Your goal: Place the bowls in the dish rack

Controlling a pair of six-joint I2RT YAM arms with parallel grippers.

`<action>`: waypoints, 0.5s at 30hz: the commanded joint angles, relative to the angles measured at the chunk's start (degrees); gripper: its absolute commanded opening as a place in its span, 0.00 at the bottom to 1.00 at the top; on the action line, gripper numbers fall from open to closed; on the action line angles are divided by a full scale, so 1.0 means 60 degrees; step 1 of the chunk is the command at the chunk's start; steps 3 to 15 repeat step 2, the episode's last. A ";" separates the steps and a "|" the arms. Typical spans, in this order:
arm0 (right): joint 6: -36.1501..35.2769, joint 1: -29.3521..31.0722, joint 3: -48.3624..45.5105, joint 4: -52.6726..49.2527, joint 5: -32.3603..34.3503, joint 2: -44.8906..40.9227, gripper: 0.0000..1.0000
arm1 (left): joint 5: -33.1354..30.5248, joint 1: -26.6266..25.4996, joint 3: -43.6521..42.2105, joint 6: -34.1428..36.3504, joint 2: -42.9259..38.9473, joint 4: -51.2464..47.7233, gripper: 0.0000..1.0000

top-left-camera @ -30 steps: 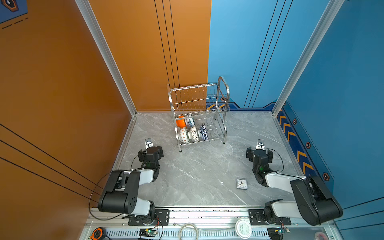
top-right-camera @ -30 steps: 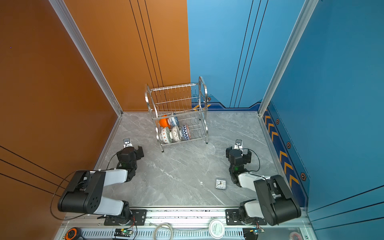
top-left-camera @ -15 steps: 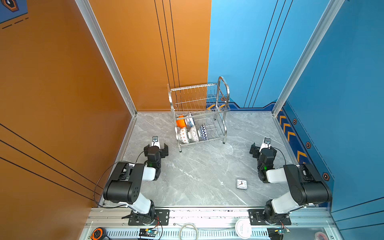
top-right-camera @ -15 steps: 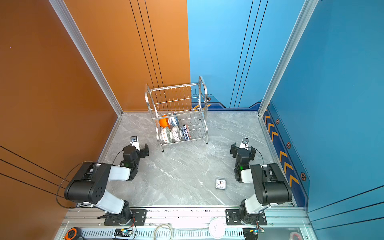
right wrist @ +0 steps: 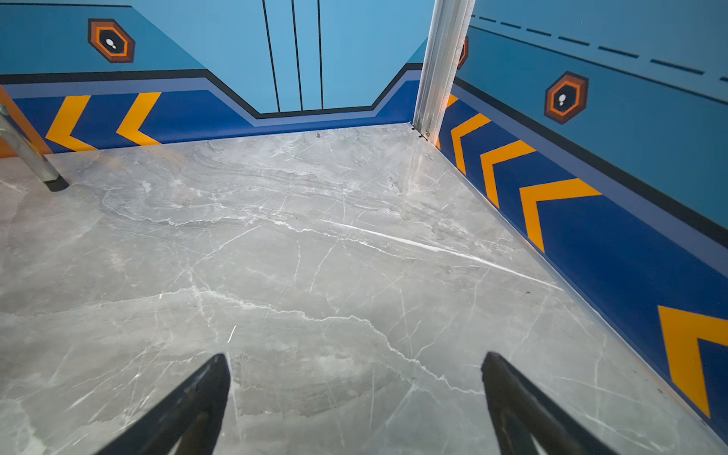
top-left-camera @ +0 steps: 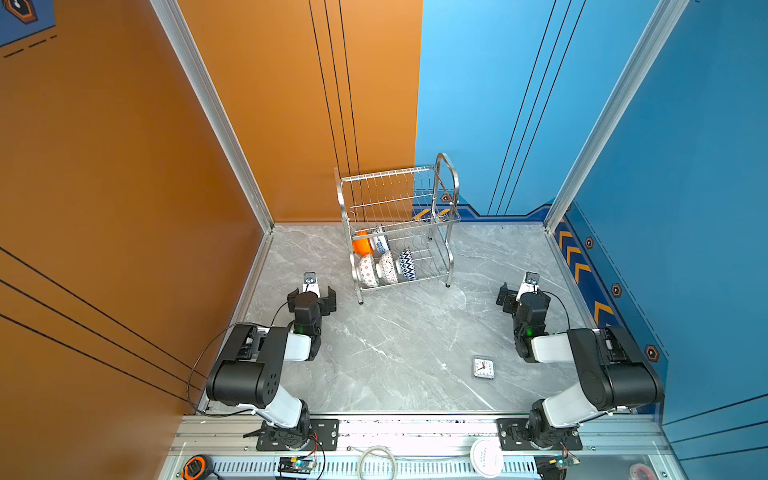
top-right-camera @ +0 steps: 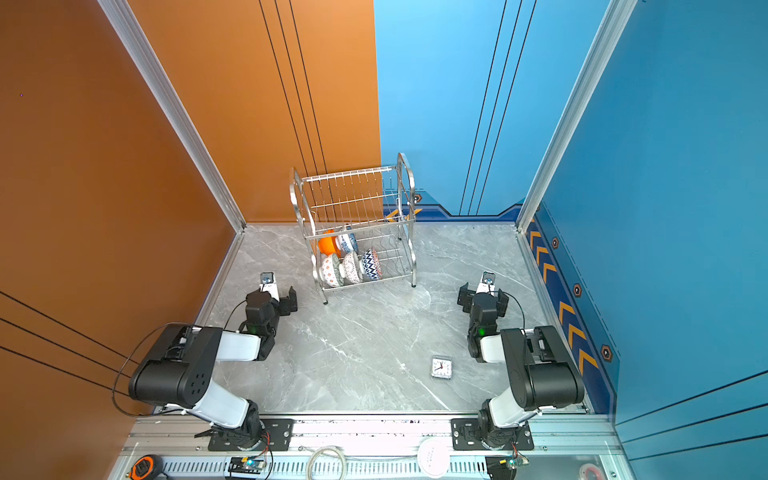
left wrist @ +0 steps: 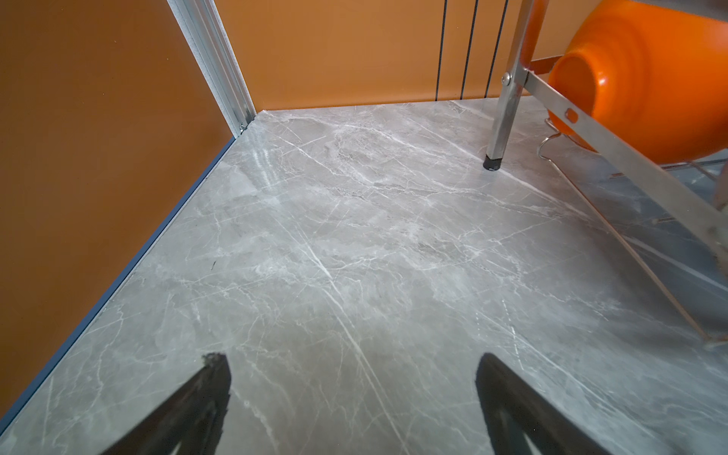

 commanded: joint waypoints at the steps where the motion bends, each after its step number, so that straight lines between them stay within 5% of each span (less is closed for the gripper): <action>1: 0.0092 -0.0024 0.0132 -0.0224 -0.0078 0.0025 1.00 | 0.0228 0.0061 0.0050 0.0053 0.0029 0.0200 0.98; 15: 0.0084 -0.0006 0.0122 -0.0208 -0.0054 0.0023 1.00 | 0.0215 0.0061 0.0053 0.0064 0.0030 0.0196 0.98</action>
